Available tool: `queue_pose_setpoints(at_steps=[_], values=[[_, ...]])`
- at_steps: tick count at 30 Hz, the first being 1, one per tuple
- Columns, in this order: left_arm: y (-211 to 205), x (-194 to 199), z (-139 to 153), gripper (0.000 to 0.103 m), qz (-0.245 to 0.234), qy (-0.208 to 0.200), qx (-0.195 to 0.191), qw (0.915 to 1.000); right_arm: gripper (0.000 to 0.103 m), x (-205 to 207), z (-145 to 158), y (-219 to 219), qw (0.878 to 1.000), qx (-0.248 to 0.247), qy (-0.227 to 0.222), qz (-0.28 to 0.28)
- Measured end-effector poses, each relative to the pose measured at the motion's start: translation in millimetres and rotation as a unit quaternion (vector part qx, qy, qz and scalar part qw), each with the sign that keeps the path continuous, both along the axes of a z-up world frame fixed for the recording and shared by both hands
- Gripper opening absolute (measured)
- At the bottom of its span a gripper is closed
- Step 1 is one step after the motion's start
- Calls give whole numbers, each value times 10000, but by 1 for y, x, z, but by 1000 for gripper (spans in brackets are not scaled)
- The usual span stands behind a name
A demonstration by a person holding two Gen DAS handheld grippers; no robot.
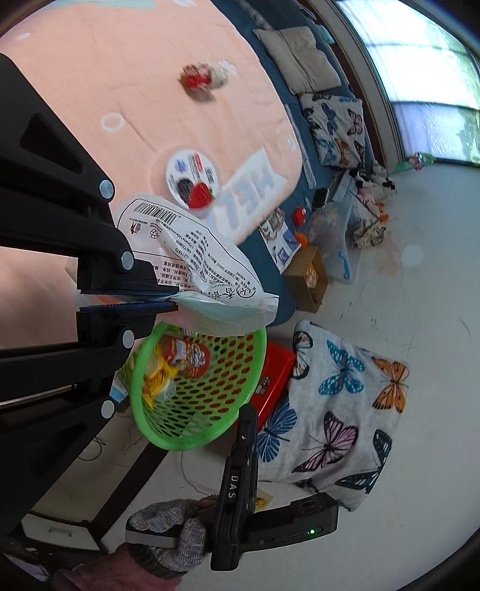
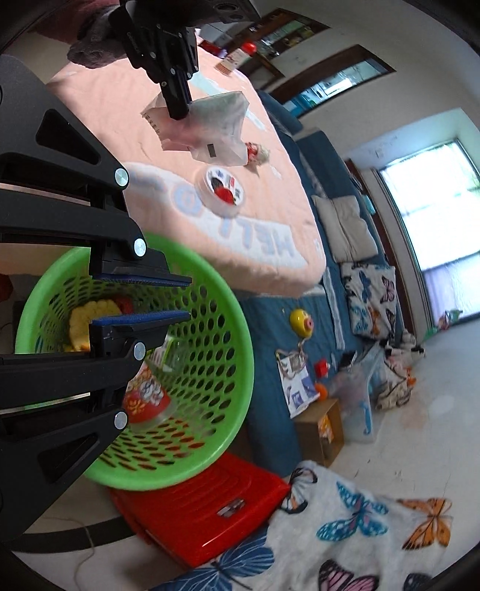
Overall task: Collect trash
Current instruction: 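Carry the bread crust and plastic bag over the green basket and release both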
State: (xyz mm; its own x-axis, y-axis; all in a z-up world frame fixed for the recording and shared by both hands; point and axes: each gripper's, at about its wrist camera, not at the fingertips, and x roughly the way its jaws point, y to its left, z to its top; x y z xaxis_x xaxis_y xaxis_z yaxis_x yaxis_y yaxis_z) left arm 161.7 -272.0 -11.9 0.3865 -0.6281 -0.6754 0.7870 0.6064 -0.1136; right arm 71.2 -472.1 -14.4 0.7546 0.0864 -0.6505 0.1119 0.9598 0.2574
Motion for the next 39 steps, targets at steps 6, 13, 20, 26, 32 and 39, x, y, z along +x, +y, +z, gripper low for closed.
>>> queue_pose_setpoints(at_steps=[6, 13, 20, 26, 32, 39], values=[[-35, -3, 1, 4, -248, 24, 70, 9997, 17, -14, 1, -15, 9999, 39, -63, -148], [-76, -5, -14, 4, -454, 174, 218, 9986, 23, -31, 0, -25, 9996, 88, -76, -271], [-105, -7, -31, 10, -548, 359, 355, 9972, 42, -49, -4, -34, 9991, 89, -96, -411], [-112, -11, -41, 28, -549, 377, 380, 9971, 55, -58, -9, -41, 9982, 172, -102, -569], [-104, -10, -42, 47, -448, 422, 303, 9976, 70, -61, -7, -38, 9977, 195, -162, -627], [-85, -11, -36, 51, -352, 390, 145, 9985, 79, -56, 1, -19, 9984, -153, -206, -494]])
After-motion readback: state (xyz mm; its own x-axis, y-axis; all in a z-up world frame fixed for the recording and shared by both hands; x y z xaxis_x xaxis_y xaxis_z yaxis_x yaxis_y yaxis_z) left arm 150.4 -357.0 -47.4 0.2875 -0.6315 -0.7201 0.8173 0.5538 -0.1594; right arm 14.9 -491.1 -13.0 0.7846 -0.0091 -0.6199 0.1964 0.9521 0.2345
